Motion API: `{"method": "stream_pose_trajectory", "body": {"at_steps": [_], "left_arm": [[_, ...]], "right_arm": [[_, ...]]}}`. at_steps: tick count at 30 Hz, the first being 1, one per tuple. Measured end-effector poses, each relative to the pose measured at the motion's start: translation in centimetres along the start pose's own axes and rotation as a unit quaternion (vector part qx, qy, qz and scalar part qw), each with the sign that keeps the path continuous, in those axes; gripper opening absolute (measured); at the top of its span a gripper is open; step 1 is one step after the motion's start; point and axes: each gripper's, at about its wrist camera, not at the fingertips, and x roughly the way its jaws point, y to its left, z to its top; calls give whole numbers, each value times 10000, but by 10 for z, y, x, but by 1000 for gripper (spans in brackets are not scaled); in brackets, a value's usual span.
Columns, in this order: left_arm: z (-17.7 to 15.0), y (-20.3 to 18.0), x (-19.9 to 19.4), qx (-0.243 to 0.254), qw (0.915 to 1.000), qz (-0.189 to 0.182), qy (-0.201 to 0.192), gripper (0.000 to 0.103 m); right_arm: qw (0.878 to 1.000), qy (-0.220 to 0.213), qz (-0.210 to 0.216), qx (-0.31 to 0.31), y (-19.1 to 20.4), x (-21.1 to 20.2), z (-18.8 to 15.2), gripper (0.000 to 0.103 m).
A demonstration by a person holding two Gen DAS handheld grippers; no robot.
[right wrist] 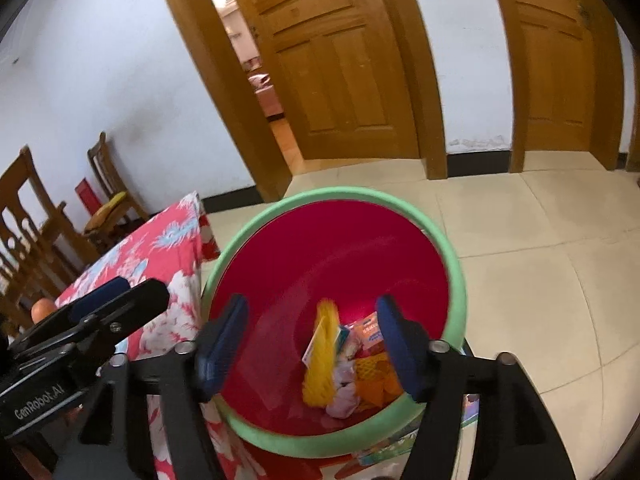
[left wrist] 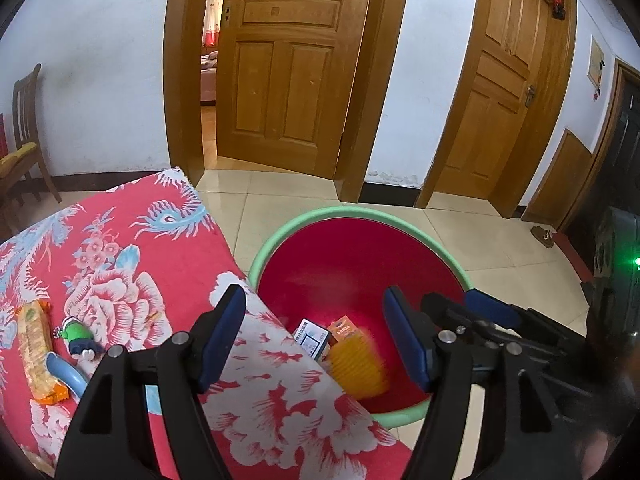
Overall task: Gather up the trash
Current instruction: 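Open both grippers to drop the box and foam net into the bin, then move both grippers back over the table toward the snack wrapper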
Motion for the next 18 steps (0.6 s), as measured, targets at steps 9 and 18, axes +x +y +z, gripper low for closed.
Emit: {"method": "stream_pose_trajectory", "body": {"at_steps": [9, 18], "left_arm": [[0, -1, 1, 61, 10000, 11, 34, 71], [1, 16, -11, -8, 9999, 133, -2, 71]], "right_arm": [[9999, 18, -49, -92, 4, 0, -1, 69], [9998, -44, -46, -209, 19, -6, 5, 70]]}}
